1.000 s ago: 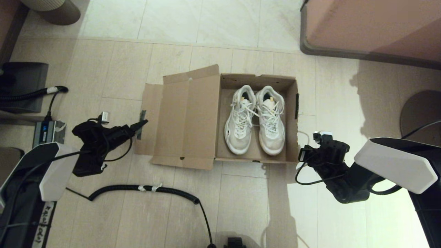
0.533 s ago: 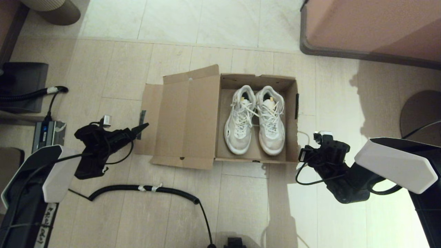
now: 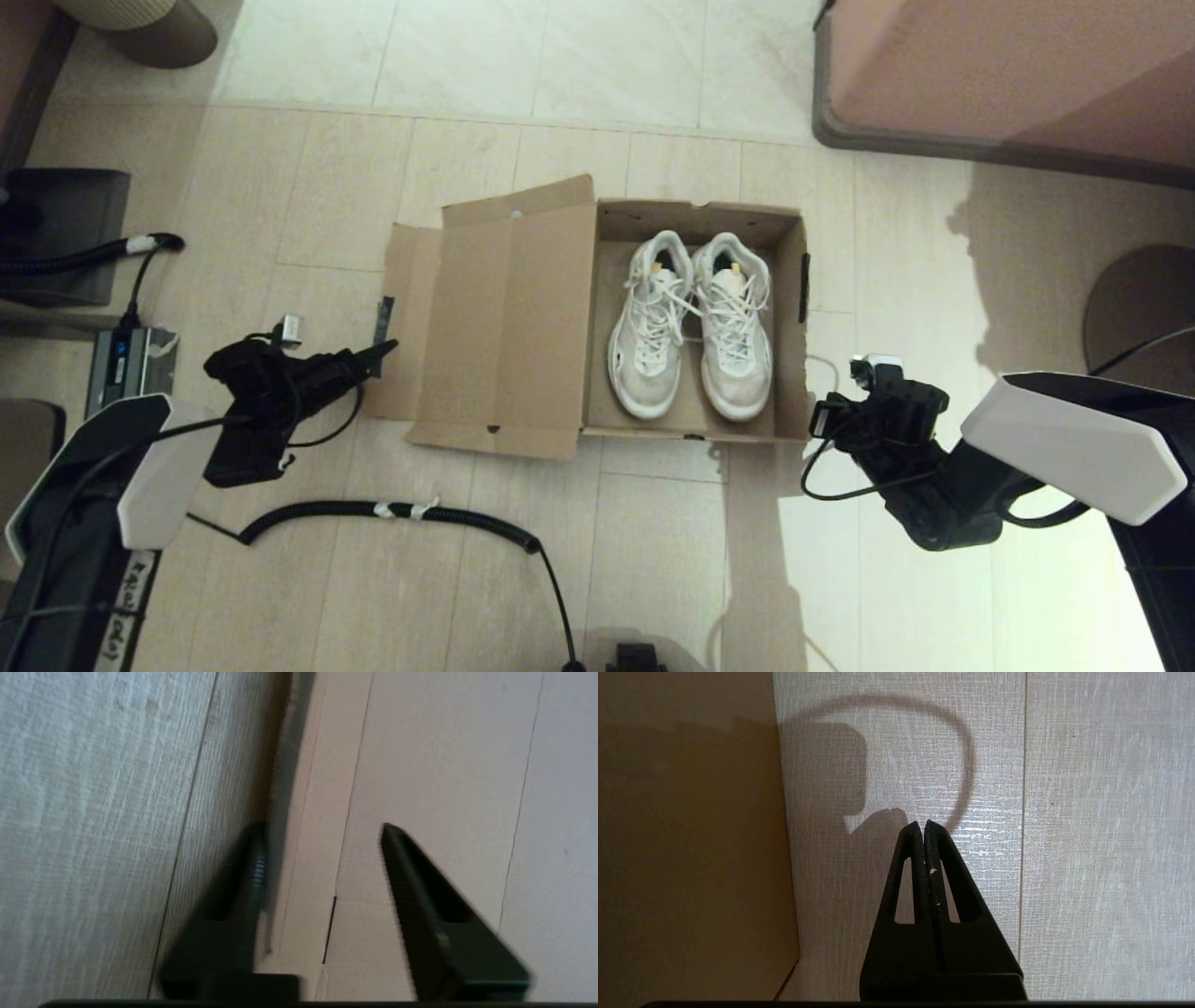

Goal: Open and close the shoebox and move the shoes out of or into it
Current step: Close the shoe box

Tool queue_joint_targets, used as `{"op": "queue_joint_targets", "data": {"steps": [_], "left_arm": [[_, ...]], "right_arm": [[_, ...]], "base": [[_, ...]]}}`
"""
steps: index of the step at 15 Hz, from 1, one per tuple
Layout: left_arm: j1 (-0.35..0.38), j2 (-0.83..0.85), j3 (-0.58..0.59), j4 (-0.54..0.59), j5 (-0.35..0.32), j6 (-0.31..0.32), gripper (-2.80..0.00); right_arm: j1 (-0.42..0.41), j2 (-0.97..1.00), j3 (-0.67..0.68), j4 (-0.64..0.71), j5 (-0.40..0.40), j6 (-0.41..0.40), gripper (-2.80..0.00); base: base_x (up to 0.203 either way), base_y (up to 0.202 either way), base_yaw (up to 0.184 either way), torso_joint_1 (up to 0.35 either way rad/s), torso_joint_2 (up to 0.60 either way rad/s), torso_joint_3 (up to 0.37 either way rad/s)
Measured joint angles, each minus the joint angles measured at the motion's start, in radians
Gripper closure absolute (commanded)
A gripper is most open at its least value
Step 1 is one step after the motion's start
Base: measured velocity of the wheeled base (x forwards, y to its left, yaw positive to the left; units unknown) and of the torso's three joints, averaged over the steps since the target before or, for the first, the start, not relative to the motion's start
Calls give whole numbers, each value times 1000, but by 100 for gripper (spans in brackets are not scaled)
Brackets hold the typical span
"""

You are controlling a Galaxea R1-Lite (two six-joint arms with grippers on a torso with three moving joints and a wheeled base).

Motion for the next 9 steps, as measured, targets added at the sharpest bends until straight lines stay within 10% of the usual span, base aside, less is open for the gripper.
{"op": "queue_joint_targets", "data": {"steps": [9], "left_arm": [[0, -114, 98, 35, 29, 8, 0]], "right_arm": [[34, 0, -14, 2, 7, 1, 0]], "base": [[0, 0, 0, 0, 0, 0]]}}
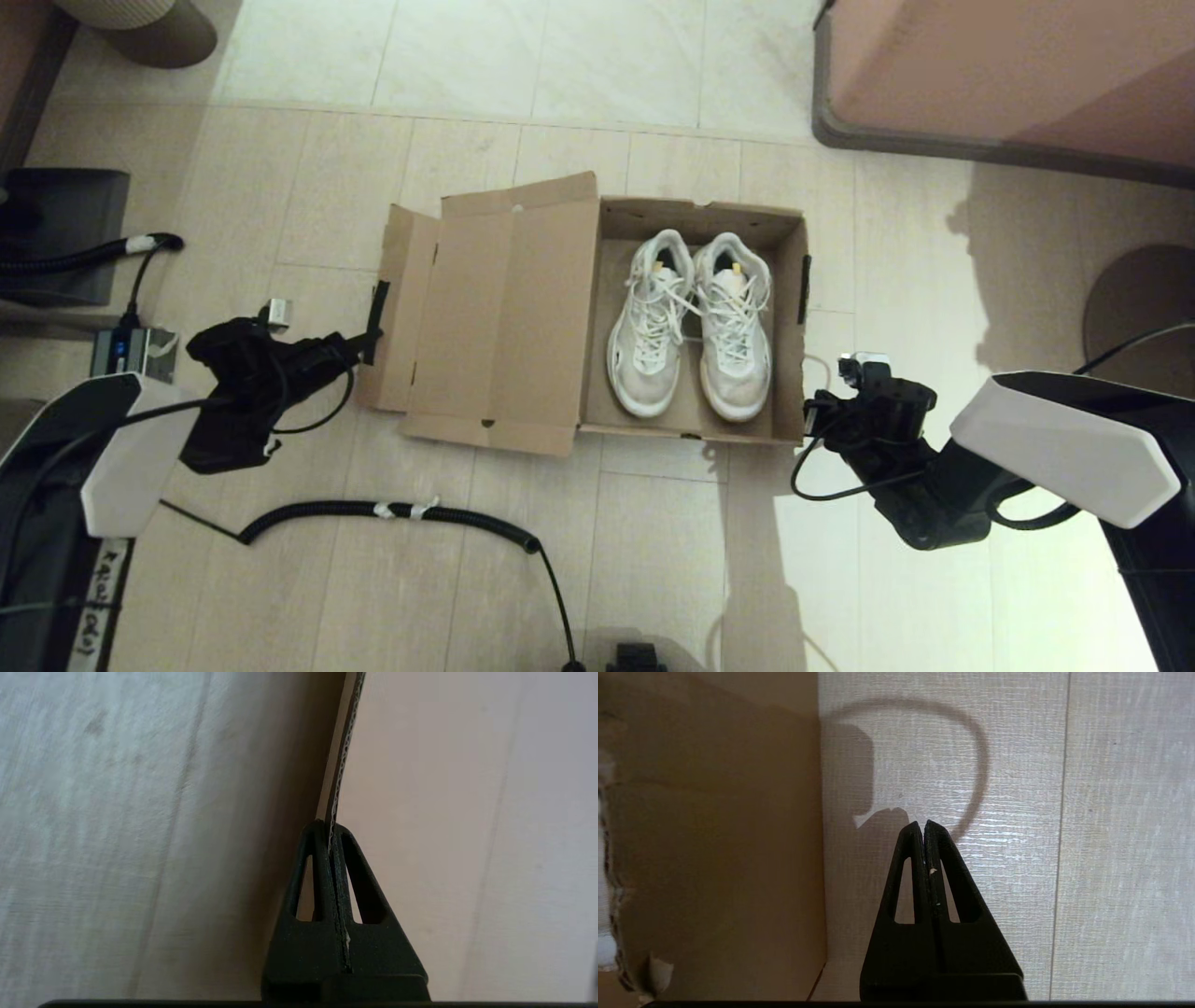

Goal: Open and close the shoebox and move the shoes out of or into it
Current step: Close the shoe box

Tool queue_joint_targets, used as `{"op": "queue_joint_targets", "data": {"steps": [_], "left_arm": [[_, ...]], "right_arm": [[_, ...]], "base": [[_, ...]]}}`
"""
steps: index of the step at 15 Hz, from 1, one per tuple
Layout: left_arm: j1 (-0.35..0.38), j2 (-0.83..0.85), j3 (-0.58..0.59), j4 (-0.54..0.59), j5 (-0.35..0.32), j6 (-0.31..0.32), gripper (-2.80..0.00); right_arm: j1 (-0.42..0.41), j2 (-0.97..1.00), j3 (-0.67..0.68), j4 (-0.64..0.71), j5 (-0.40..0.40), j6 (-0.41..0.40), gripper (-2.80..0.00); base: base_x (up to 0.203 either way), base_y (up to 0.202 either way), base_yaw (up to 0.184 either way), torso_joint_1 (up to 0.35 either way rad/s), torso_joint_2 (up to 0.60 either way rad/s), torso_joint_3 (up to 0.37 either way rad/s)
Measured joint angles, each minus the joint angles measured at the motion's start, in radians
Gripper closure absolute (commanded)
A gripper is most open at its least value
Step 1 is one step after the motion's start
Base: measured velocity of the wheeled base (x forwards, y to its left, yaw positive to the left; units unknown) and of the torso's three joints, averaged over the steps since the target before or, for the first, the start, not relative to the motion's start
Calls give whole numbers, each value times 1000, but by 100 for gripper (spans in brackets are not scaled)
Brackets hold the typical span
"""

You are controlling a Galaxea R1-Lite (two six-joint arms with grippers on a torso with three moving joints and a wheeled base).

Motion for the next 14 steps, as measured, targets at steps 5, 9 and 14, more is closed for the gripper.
{"op": "queue_joint_targets", "data": {"steps": [5, 9, 14], "left_arm": [[-43, -175, 168, 122, 71, 148, 0], [-85, -330, 276, 154, 86, 170, 0], [-113, -547, 346, 293, 86, 170, 0]], "right_arm": [[26, 19, -69, 6, -1, 16, 0], [58, 40, -152, 59, -7, 17, 0], [77, 45, -160, 60, -22, 17, 0]], "base": [[0, 0, 0, 0, 0, 0], [0, 0, 0, 0, 0, 0], [0, 0, 0, 0, 0, 0]]}}
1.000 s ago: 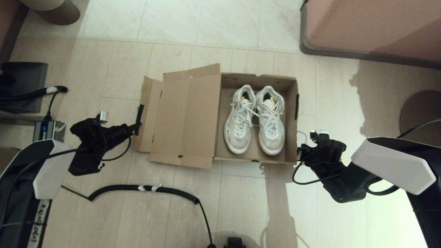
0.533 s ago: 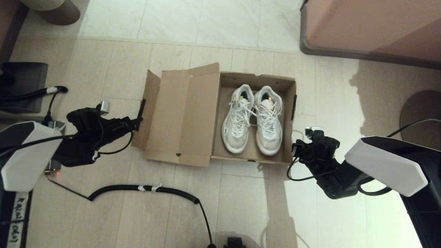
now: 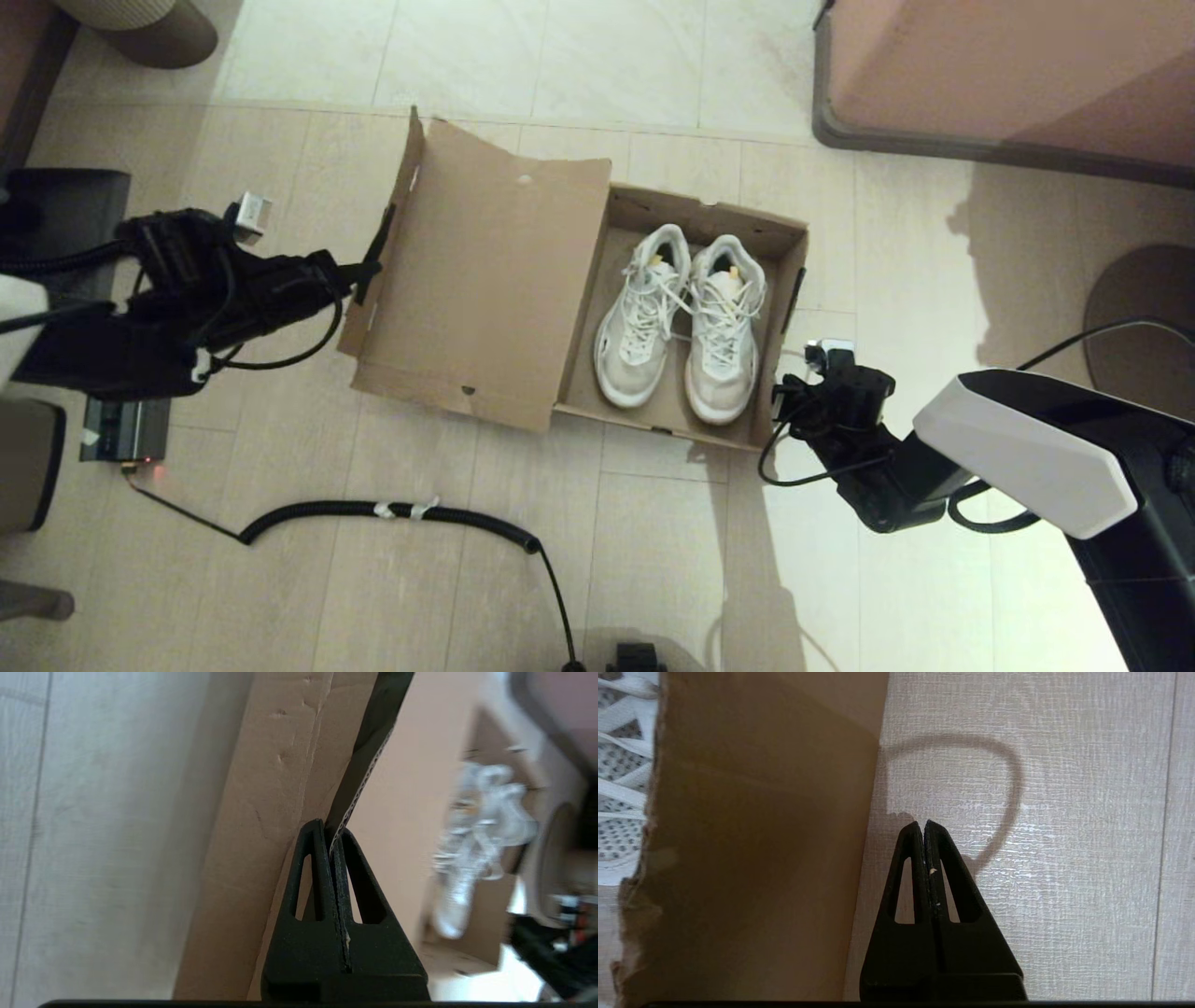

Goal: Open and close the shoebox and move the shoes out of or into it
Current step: Close the shoe box

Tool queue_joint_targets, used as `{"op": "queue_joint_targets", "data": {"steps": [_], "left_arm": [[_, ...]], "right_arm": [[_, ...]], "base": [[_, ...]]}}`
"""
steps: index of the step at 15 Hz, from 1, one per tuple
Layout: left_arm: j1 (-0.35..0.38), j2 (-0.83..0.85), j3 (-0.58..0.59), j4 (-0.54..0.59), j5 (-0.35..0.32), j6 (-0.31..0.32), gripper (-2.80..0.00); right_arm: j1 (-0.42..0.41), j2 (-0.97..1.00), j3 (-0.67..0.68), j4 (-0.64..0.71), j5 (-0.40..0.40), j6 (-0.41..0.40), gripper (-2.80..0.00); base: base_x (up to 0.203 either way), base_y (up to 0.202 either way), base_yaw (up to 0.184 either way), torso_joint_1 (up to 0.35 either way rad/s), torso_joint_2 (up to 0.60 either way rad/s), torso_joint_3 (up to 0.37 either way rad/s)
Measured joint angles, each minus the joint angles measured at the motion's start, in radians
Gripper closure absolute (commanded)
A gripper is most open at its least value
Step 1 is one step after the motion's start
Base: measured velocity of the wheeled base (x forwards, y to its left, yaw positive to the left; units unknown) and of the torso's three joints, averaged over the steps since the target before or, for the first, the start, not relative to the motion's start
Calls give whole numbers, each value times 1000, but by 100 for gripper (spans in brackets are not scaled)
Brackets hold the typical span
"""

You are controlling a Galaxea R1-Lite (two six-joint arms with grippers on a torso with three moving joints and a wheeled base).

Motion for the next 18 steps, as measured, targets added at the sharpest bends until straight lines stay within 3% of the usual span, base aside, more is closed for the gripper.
{"op": "queue_joint_targets", "data": {"steps": [9, 13, 18], "left_arm": [[-95, -361, 115, 283, -2, -1, 0], [-167, -491, 130, 431, 1, -2, 0], [-196, -606, 130, 555, 2, -2, 0]], "right_arm": [[3, 20, 10, -2, -27, 0, 0], [3, 42, -12, -1, -36, 1, 0], [41, 60, -78, 0, -70, -2, 0]], "base": [[0, 0, 0, 0, 0, 0], [0, 0, 0, 0, 0, 0], [0, 0, 0, 0, 0, 0]]}}
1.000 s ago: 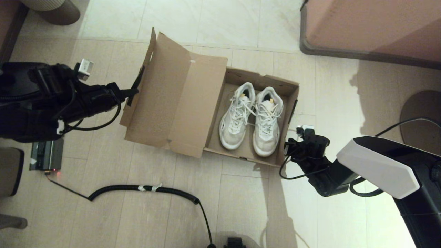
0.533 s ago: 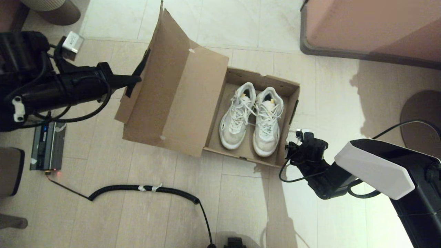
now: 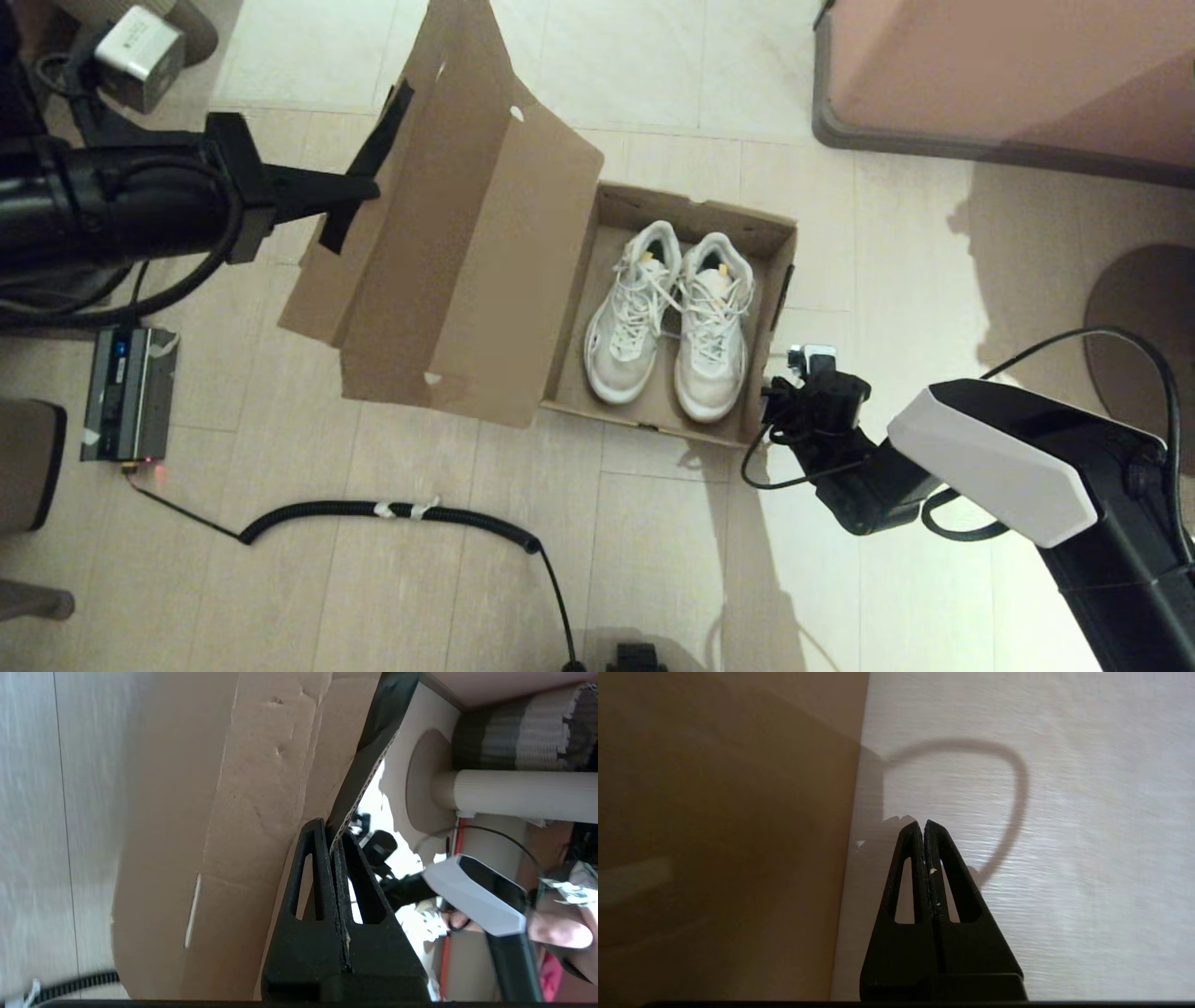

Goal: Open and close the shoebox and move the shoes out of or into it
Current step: Close the shoe box

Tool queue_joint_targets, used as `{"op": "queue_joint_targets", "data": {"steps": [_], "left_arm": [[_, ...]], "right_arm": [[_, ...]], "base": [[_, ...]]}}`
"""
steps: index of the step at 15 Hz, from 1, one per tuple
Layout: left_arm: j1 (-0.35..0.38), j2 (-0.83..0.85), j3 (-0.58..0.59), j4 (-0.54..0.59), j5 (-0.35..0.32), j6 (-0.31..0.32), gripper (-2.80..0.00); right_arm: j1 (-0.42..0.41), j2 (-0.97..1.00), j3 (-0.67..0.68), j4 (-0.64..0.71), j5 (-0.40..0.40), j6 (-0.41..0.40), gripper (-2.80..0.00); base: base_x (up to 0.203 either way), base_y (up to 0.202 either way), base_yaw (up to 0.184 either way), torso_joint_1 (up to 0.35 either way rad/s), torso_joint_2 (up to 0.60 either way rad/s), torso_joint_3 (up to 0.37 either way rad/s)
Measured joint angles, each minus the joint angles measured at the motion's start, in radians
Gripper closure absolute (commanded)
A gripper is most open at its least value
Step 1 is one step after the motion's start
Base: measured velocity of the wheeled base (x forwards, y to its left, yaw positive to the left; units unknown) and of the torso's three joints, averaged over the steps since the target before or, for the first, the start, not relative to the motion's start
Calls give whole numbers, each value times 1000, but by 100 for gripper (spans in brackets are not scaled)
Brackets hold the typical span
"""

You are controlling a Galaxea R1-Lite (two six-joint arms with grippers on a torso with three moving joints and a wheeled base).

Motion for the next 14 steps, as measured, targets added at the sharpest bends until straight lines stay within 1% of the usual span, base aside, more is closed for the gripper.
{"op": "queue_joint_targets", "data": {"steps": [3, 5, 7, 8, 12, 13, 14], "left_arm": [[-3, -62, 0, 69, 0, 0, 0], [-18, -91, 0, 94, -1, -1, 0], [-66, -106, 1, 98, 3, -4, 0], [-98, -110, 1, 100, 15, -4, 0], [-247, -112, 14, 109, 124, -5, 0], [-272, -111, 23, 109, 134, -5, -280], [-290, -110, 31, 110, 133, -6, -280]], "right_arm": [[31, 8, -24, 0, -3, -1, 0], [51, 11, -37, 1, -13, -5, 0], [65, 12, -40, 2, -14, -10, 0], [67, 12, -42, 2, -15, -11, 0], [71, 11, -43, 3, -16, -10, 0], [72, 10, -43, 4, -16, -10, 0], [72, 10, -42, 4, -16, -9, 0]], "base": [[0, 0, 0, 0, 0, 0], [0, 0, 0, 0, 0, 0], [0, 0, 0, 0, 0, 0], [0, 0, 0, 0, 0, 0], [0, 0, 0, 0, 0, 0], [0, 0, 0, 0, 0, 0], [0, 0, 0, 0, 0, 0]]}}
